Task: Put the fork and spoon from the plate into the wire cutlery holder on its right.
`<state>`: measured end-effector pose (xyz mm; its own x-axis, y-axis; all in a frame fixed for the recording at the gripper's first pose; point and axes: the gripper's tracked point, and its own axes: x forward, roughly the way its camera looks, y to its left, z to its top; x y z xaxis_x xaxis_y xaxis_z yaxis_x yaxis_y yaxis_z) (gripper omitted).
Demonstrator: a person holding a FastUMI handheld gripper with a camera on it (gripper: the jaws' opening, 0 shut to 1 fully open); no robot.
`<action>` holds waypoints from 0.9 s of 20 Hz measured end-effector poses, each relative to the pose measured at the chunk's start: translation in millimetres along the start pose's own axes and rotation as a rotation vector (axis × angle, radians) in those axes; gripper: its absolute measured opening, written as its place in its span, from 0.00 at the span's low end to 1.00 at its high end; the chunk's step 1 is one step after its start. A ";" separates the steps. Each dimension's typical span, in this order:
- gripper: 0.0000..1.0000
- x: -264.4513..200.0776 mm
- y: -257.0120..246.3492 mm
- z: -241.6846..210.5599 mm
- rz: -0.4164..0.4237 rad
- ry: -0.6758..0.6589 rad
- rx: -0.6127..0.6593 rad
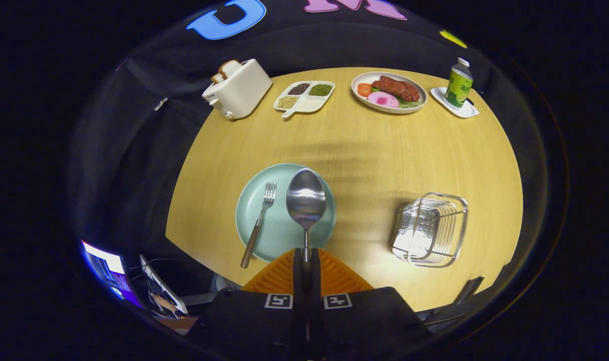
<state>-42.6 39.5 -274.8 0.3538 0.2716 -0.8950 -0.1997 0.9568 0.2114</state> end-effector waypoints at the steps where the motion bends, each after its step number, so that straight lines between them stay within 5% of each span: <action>1: 0.08 -6.8 -16.1 -0.8 -0.021 0.008 0.000; 9: 0.08 -30.1 -115.1 -35.8 -0.117 0.166 0.011; 18: 0.08 -7.0 -136.5 -31.1 -0.107 0.356 0.008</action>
<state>-46.2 -96.2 -309.6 0.0316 0.1177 -0.9925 -0.1707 0.9791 0.1107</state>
